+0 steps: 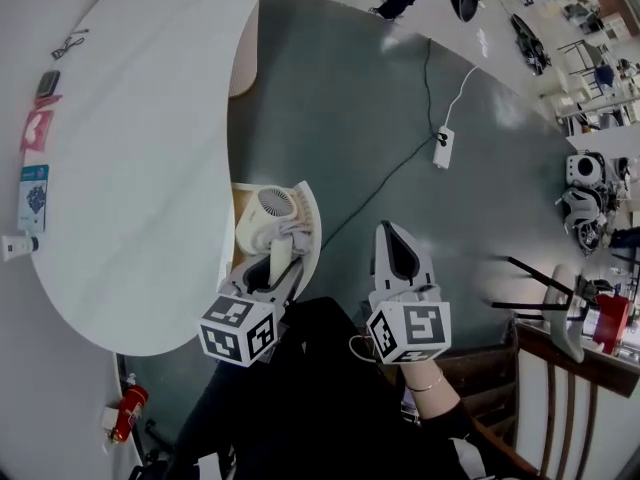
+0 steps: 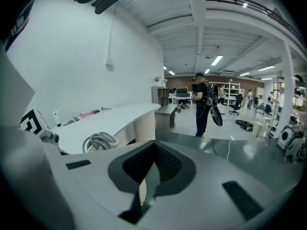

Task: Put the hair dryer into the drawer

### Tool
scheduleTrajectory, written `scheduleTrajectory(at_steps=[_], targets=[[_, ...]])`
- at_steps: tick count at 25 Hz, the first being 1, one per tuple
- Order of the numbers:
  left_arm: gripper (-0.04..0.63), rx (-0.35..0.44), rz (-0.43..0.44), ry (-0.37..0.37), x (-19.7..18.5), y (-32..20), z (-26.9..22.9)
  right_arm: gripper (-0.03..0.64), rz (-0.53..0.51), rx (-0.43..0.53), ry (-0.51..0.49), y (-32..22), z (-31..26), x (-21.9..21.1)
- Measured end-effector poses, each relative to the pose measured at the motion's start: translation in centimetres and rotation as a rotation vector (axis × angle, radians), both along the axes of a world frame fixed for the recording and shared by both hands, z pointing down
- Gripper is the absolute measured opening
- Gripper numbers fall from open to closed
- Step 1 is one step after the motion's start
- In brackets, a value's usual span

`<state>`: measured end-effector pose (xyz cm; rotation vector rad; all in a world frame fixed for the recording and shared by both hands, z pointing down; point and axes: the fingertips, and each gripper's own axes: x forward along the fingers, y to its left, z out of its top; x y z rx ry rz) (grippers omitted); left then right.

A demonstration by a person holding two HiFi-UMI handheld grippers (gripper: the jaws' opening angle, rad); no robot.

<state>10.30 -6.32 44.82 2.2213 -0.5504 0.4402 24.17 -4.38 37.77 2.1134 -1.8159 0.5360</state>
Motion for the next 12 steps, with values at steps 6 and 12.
scheduleTrajectory(at_steps=[6,12], targets=[[0.167,-0.030,-0.017,-0.010,0.7,-0.5,0.5,0.002,-0.058,-0.025,0.008,-2.5,0.4,0.4],[0.167,-0.048,-0.073,-0.067,0.6,-1.1,2.4,0.002,-0.163,-0.044,-0.010,-4.7,1.5,-0.4]])
